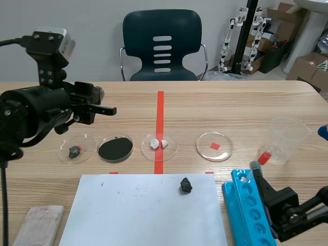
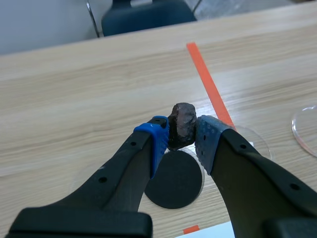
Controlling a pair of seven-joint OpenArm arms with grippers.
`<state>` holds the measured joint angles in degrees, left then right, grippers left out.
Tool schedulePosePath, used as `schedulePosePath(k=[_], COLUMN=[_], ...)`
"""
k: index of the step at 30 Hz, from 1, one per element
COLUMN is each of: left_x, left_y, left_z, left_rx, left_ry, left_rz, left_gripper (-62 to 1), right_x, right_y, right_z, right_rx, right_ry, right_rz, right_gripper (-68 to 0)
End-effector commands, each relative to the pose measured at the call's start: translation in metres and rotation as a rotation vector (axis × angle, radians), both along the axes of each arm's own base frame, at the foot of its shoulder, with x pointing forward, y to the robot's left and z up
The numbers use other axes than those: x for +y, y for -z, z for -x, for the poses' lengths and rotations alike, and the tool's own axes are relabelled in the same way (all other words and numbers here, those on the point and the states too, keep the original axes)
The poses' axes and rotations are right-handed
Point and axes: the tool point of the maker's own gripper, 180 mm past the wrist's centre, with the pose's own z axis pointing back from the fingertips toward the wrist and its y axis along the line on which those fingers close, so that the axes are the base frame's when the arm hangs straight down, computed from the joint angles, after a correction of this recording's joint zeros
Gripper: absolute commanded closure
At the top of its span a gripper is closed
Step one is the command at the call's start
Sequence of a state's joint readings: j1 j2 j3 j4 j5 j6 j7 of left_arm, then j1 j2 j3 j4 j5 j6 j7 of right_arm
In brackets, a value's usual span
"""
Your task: Lower the mineral onto the iron filings and hold still
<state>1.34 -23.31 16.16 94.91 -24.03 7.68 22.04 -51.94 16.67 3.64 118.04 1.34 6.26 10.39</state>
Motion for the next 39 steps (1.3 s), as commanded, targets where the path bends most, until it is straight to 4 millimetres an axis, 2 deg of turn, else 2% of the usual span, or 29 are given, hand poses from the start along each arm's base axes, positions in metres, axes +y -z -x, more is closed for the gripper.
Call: schedulePosePath(k=[1, 4, 9, 19, 26, 39], left_x=[-0.004, -0.017, -0.026, -0.04, -0.042, -0.041], left_y=[-0.014, -0.028, -0.043, -0.057, -0.051, -0.046], left_z=[0.007, 0.031, 0.063, 0.11, 0.121, 0.121], left_rx=[-0.058, -0.116, -0.177, -0.265, -0.253, -0.228], left_ry=[0.058, 0.188, 0.313, 0.399, 0.406, 0.405], left_rz=[0.013, 0.027, 0.01, 0.001, 0.009, -0.005], left_gripper=[-11.9, -11.9, -11.9, -11.9, -11.9, -11.9], right_x=[0.002, 0.002, 0.002, 0.002, 0.0, 0.001], right_y=[-0.012, -0.012, -0.012, -0.012, -0.009, -0.009], right_z=[-0.005, -0.005, -0.005, -0.005, -0.005, -0.005], right_rx=[-0.043, -0.043, -0.043, -0.042, -0.028, -0.03], right_ry=[-0.001, -0.001, -0.001, -0.001, 0.004, 0.004], right_rz=[-0.01, -0.01, -0.01, -0.009, -0.004, -0.005], right_gripper=[-67.9, -67.9, -67.9, -67.9, -67.9, -67.9])
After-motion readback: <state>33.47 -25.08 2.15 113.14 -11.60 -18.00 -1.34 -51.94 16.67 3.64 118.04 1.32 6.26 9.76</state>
